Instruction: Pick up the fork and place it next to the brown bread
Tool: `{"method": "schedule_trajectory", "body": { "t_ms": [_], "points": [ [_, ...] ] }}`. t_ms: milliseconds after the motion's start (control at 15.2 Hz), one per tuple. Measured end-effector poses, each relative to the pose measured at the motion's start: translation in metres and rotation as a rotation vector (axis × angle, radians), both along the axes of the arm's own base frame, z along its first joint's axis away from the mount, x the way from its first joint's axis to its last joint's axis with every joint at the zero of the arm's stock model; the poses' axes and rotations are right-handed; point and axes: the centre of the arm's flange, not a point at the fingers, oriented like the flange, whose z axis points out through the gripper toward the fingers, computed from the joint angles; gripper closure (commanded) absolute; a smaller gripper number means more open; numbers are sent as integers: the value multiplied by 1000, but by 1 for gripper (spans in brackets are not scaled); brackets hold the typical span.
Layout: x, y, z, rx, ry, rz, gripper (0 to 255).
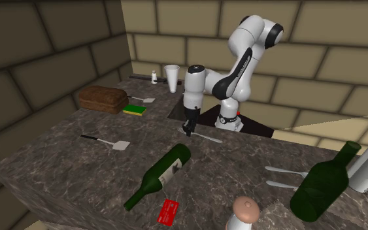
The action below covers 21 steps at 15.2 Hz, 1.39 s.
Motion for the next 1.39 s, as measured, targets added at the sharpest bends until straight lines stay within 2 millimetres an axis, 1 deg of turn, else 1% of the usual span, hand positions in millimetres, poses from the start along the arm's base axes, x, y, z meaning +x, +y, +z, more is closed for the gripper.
{"method": "schedule_trajectory", "body": {
  "t_ms": [330, 1386],
  "points": [
    [-1, 1, 24, 0, 0, 0, 255],
    [0, 0, 111, 0, 0, 0, 255]
  ]
}}
